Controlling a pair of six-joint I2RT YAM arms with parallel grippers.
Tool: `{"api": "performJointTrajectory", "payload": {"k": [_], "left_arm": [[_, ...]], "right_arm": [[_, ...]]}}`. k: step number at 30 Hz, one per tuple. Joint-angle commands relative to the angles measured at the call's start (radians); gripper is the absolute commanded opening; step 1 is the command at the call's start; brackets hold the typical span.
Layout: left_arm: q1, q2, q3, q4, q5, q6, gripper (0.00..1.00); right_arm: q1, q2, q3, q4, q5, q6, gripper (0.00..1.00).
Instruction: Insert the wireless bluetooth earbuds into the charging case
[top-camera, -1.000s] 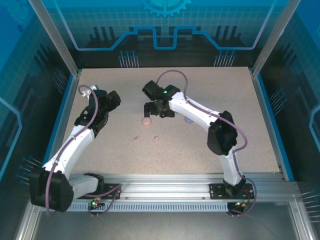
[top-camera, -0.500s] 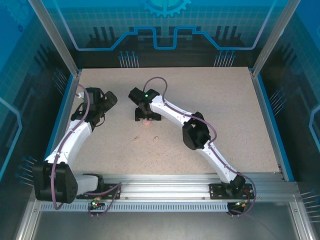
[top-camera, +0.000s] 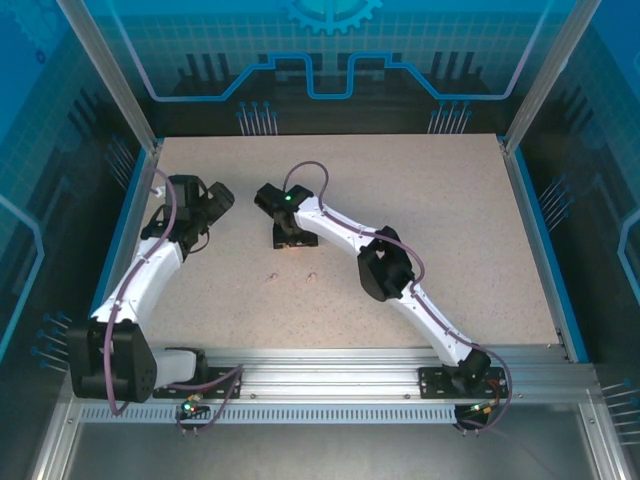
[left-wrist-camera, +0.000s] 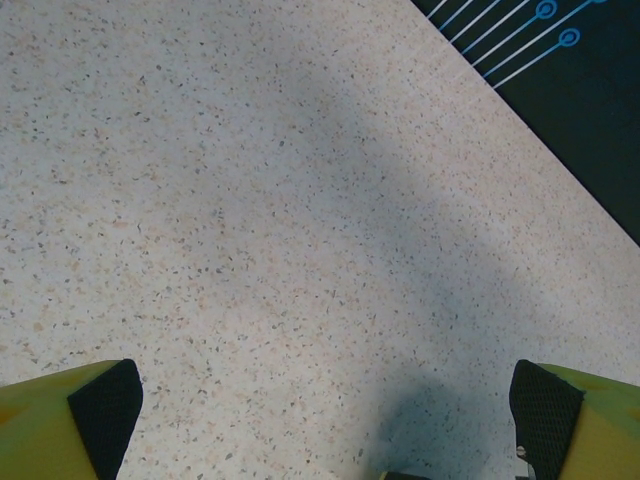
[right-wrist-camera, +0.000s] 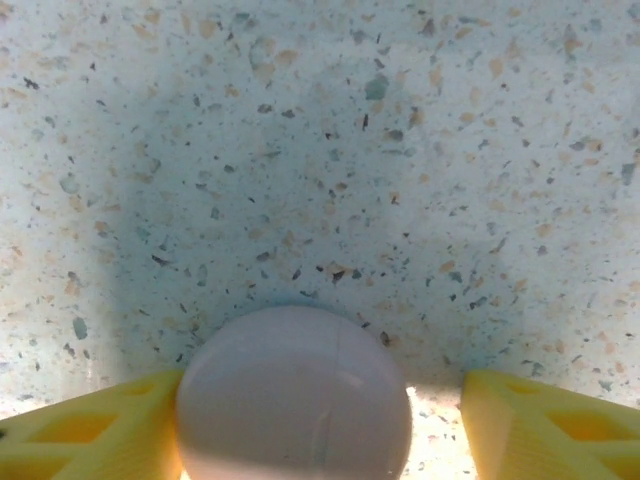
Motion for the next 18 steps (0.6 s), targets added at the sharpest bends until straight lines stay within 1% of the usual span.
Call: {"api": "performJointTrajectory", "payload": {"k": [1, 4, 6, 12, 18], "left_arm": [[0.011, 0.024, 0.009, -0.018, 0.045, -0.018, 0.99], [0.010, 0.035, 0.019, -0.027, 0.075, -0.020, 0.99], [0.009, 0.040, 0.022, -0.025, 0.093, -0.025, 0.99], [-0.011, 0.062, 0.035, -0.023, 0.138, -0.037, 0.99], [-0.093, 0.101, 0.058, -0.010, 0.152, -0.070, 0.99]], "right_arm": [[0.007, 0.030, 0.021, 0.004, -0.020, -0.011, 0.59], [0.005, 0.006, 0.004, 0.011, -0.015, -0.029, 0.51], [0.001, -0.022, -0.023, 0.021, -0.008, -0.037, 0.48], [-0.019, -0.152, -0.170, 0.056, 0.038, -0.039, 0.47], [-0.073, -0.303, -0.419, 0.137, 0.052, -0.011, 0.47]]}}
